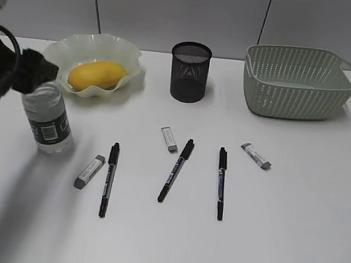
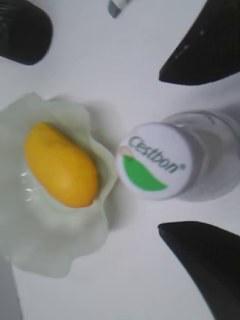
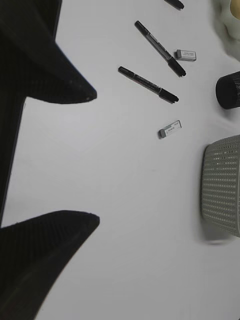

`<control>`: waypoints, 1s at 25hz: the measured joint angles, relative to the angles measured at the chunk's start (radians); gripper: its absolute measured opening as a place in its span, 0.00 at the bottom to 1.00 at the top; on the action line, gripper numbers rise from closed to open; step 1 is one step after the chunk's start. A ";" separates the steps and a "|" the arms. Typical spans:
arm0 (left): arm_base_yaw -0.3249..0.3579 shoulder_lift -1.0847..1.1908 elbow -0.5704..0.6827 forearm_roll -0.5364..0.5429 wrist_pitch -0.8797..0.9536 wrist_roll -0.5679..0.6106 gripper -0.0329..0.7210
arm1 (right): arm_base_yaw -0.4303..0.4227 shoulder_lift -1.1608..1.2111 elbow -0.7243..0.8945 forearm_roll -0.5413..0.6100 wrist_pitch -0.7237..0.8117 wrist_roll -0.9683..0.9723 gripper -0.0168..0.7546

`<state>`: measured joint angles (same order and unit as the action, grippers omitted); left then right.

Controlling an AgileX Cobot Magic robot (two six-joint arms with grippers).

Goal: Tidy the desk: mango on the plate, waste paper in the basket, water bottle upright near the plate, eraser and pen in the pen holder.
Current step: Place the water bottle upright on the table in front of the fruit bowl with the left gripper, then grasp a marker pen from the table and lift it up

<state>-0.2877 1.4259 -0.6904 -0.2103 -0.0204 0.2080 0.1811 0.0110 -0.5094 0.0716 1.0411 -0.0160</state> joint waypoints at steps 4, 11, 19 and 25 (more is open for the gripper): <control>0.018 -0.222 -0.001 -0.008 0.049 0.000 0.89 | 0.000 0.000 0.000 0.000 0.000 0.000 0.71; 0.166 -0.678 -0.004 -0.012 0.437 -0.014 0.79 | 0.000 0.000 0.000 0.000 0.000 0.000 0.71; 0.276 -1.063 -0.005 0.235 0.953 -0.260 0.77 | 0.000 0.000 0.000 -0.001 -0.001 0.000 0.71; 0.342 -1.259 0.025 0.259 1.152 -0.278 0.77 | 0.000 0.000 0.000 -0.001 -0.001 0.000 0.71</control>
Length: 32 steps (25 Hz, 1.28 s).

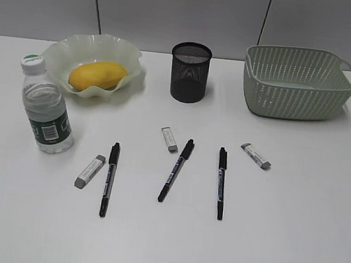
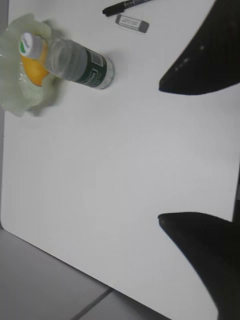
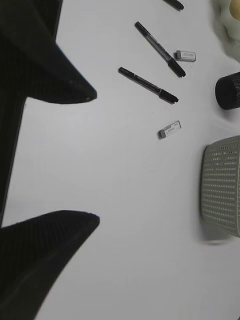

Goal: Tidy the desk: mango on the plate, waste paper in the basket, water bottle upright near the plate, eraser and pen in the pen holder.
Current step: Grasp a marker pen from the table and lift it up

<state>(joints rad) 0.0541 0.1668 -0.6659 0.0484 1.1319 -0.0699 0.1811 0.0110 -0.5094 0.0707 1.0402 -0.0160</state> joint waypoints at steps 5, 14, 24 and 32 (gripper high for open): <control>0.031 -0.107 0.090 -0.018 0.015 -0.003 0.73 | 0.000 0.000 0.000 0.001 0.000 0.000 0.71; 0.035 -0.172 0.128 -0.035 -0.070 -0.002 0.72 | 0.000 0.081 -0.009 0.002 -0.021 0.000 0.71; 0.035 -0.172 0.128 -0.041 -0.071 0.005 0.71 | 0.009 0.928 -0.063 0.239 -0.299 -0.062 0.71; 0.036 -0.173 0.128 -0.048 -0.071 0.017 0.70 | 0.132 1.508 -0.328 0.378 -0.430 -0.154 0.71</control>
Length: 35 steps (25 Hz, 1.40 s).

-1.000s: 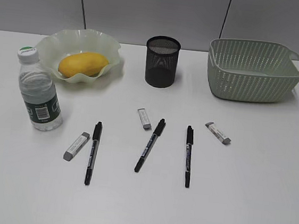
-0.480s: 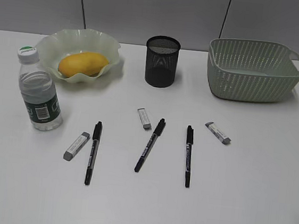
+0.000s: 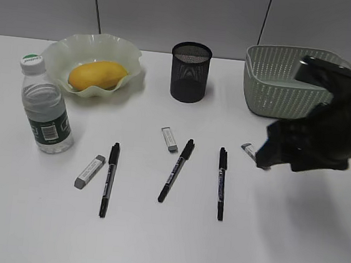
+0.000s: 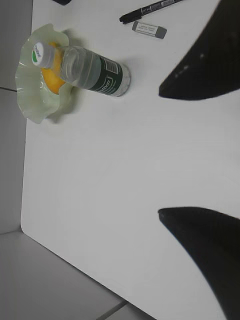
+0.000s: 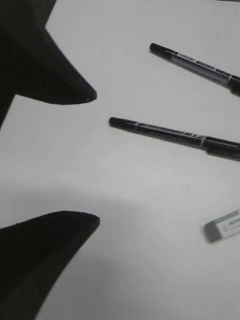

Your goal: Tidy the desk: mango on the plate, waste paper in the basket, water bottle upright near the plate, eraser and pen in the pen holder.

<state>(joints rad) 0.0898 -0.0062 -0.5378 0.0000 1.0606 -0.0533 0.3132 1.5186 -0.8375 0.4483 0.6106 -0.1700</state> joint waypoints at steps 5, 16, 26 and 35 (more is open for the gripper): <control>0.000 0.000 0.000 0.000 0.000 0.000 0.70 | 0.096 0.264 -0.212 -0.066 -0.010 0.102 0.71; 0.000 0.000 0.000 0.000 0.000 0.000 0.70 | 0.205 0.609 -0.546 -0.376 0.170 0.373 0.65; 0.000 0.000 0.000 0.000 0.000 0.000 0.70 | 0.233 0.670 -0.581 -0.466 0.173 0.439 0.20; 0.000 0.000 0.000 0.000 0.000 0.001 0.65 | 0.235 0.437 -0.574 -0.802 -0.277 0.607 0.20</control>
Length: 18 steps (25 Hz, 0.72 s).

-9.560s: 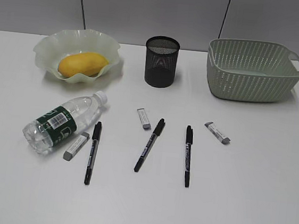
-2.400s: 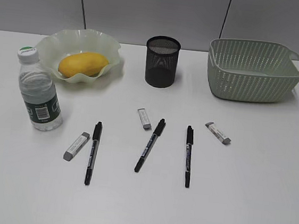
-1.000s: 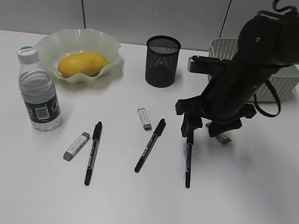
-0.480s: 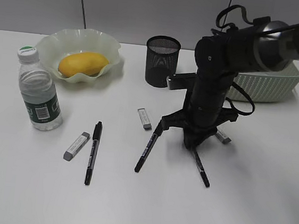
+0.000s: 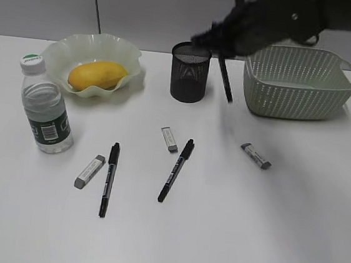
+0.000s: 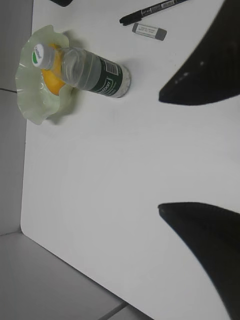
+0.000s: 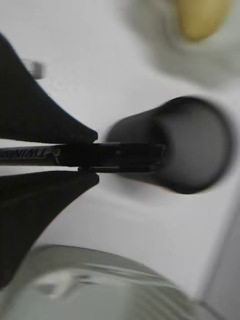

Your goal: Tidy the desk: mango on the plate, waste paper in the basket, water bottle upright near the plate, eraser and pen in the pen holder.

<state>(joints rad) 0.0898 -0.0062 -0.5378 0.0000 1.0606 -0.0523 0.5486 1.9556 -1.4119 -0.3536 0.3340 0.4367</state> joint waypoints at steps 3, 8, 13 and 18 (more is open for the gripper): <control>0.000 0.000 0.000 0.000 0.000 0.000 0.65 | -0.001 -0.062 -0.005 -0.146 -0.252 0.042 0.20; 0.000 0.000 0.000 0.000 0.000 0.000 0.65 | -0.021 0.032 -0.059 -0.146 -0.533 0.010 0.19; 0.000 0.000 0.000 0.000 -0.001 0.000 0.65 | -0.056 0.130 -0.076 0.163 -0.732 -0.276 0.19; 0.000 0.000 0.000 0.000 -0.002 0.000 0.65 | -0.056 0.152 -0.085 0.382 -0.936 -0.481 0.19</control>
<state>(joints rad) 0.0898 -0.0062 -0.5378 0.0000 1.0585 -0.0523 0.4921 2.1078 -1.4972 0.0283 -0.6017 -0.0443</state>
